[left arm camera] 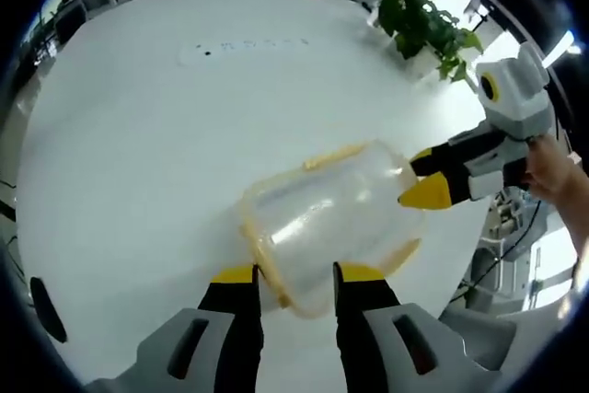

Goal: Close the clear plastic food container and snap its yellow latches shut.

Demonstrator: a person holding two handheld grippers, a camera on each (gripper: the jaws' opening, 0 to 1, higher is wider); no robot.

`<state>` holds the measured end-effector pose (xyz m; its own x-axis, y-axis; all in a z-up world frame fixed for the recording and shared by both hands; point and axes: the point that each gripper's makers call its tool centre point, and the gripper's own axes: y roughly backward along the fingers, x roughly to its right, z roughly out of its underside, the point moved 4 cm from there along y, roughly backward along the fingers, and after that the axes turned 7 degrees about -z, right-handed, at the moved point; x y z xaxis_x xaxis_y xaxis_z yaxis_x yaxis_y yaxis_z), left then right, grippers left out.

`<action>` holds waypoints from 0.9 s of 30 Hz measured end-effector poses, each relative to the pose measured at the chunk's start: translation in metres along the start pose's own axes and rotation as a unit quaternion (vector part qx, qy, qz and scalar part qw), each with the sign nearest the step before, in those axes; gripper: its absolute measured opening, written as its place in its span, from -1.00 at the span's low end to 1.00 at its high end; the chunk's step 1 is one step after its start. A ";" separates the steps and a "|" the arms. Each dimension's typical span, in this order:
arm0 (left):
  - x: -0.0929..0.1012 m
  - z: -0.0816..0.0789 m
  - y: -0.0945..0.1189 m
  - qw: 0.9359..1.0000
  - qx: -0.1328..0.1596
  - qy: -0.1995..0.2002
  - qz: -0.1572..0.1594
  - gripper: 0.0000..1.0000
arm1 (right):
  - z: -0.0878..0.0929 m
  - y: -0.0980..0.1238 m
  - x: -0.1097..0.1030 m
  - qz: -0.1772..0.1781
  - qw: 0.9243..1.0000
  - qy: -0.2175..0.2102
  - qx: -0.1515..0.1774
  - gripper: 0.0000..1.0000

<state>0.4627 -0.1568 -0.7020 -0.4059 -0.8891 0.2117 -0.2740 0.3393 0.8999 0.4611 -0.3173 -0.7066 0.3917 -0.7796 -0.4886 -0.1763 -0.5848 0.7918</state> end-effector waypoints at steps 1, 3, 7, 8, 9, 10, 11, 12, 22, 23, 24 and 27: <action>0.000 0.000 0.000 1.000 0.000 0.001 0.000 -0.45 | 0.000 0.000 0.001 0.000 1.000 -0.001 0.001 -0.40; 0.000 0.001 0.001 1.000 0.003 0.002 0.000 -0.44 | -0.001 0.000 0.001 -0.001 1.000 -0.005 0.002 -0.39; -0.001 0.000 0.003 0.999 0.040 -0.017 0.001 -0.41 | -0.003 0.001 0.002 0.005 1.000 -0.002 0.012 -0.36; 0.000 0.002 0.004 0.999 0.040 -0.016 -0.001 -0.41 | -0.003 0.002 0.001 0.005 1.000 -0.001 0.013 -0.35; 0.001 0.001 0.004 0.999 0.041 -0.018 -0.004 -0.40 | -0.002 0.002 0.001 0.005 1.000 -0.005 0.014 -0.35; 0.000 0.001 0.005 0.999 0.043 -0.020 -0.006 -0.40 | -0.001 0.002 0.000 0.004 1.000 0.004 0.013 -0.35; 0.001 0.001 0.005 0.999 0.042 -0.021 -0.007 -0.40 | 0.000 0.003 0.001 0.002 1.000 0.007 0.011 -0.34; 0.001 0.002 0.004 0.999 0.040 -0.023 -0.005 -0.39 | 0.000 0.004 0.002 0.003 1.000 0.012 0.010 -0.34; -0.008 0.011 0.019 0.997 0.021 -0.076 -0.009 -0.41 | 0.005 0.015 0.002 -0.002 0.996 0.083 -0.017 -0.30; -0.009 0.011 0.022 0.996 0.020 -0.088 -0.010 -0.39 | 0.004 0.016 0.000 -0.003 0.996 0.086 -0.014 -0.28; -0.009 0.011 0.023 0.996 0.019 -0.090 -0.011 -0.36 | 0.004 0.017 0.001 -0.004 0.996 0.084 -0.014 -0.27; -0.010 0.010 0.026 0.994 0.016 -0.111 -0.008 -0.28 | -0.001 0.020 -0.001 -0.021 0.996 0.084 -0.005 -0.20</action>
<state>0.4510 -0.1359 -0.6840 -0.5825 -0.8061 0.1044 -0.3083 0.3379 0.8893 0.4584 -0.3280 -0.6896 0.5444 -0.7059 -0.4532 -0.1489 -0.6130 0.7759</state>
